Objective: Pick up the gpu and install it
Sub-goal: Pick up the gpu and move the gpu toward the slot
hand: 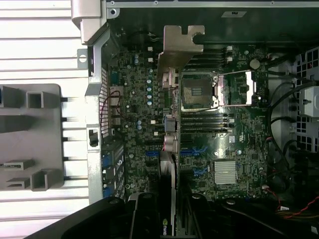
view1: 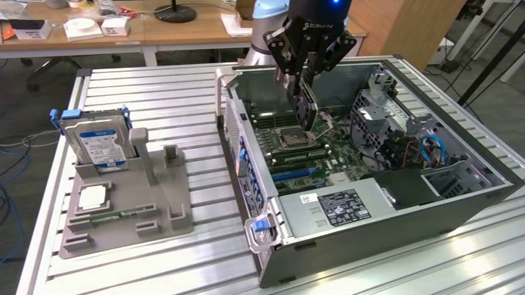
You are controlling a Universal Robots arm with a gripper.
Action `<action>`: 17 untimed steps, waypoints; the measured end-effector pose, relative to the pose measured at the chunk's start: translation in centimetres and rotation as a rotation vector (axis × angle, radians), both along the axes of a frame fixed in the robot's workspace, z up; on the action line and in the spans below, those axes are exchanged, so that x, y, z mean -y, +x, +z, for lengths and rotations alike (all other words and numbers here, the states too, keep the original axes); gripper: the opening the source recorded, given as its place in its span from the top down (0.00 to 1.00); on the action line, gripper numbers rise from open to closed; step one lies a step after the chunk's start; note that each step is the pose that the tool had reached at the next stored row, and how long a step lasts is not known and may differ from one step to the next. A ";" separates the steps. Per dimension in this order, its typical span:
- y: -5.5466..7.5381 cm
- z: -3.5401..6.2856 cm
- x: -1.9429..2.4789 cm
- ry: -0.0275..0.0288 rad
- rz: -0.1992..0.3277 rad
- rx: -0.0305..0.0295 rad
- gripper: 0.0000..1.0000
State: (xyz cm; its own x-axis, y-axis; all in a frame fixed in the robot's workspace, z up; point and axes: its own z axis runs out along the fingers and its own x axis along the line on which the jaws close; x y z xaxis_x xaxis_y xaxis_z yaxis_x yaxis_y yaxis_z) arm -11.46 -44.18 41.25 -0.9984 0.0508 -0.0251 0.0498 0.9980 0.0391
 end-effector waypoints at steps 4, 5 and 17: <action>0.0 0.00 0.00 0.0000 0.000 0.0000 0.74; 0.0 0.00 0.00 0.0000 0.000 0.0000 0.74; 0.8 0.00 0.00 0.0001 0.000 0.0001 0.74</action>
